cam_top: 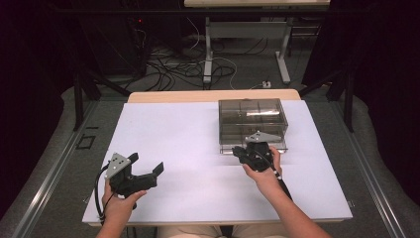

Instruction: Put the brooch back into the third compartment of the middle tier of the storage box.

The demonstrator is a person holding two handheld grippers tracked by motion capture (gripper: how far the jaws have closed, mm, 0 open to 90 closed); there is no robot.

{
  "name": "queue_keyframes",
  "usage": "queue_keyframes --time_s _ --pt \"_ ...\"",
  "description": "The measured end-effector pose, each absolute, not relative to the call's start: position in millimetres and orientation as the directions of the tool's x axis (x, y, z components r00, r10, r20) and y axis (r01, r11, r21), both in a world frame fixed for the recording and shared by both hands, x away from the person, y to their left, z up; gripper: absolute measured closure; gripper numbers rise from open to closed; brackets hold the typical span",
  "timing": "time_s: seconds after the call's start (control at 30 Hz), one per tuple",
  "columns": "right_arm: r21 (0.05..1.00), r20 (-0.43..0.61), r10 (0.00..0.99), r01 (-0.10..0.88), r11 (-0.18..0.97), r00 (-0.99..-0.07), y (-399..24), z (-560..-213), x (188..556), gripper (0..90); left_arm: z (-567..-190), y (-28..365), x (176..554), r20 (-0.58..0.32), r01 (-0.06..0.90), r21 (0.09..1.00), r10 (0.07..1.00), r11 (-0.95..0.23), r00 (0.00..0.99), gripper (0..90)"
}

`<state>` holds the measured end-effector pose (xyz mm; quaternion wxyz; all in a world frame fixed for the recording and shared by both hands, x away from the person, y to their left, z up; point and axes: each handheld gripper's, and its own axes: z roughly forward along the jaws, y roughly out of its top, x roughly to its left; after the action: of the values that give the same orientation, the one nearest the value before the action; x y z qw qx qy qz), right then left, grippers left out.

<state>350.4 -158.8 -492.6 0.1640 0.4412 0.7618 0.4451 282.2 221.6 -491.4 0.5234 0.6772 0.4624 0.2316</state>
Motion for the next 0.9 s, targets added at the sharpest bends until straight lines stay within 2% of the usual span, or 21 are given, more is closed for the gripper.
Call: queue_keyframes --time_s 0.9 --pt "0.840 0.146 0.857 0.520 0.156 -0.494 -195.2 -482.8 358.2 83.7 -491.5 221.3 282.1 -0.171 0.388 0.921 0.869 -0.026 0.465 0.3"
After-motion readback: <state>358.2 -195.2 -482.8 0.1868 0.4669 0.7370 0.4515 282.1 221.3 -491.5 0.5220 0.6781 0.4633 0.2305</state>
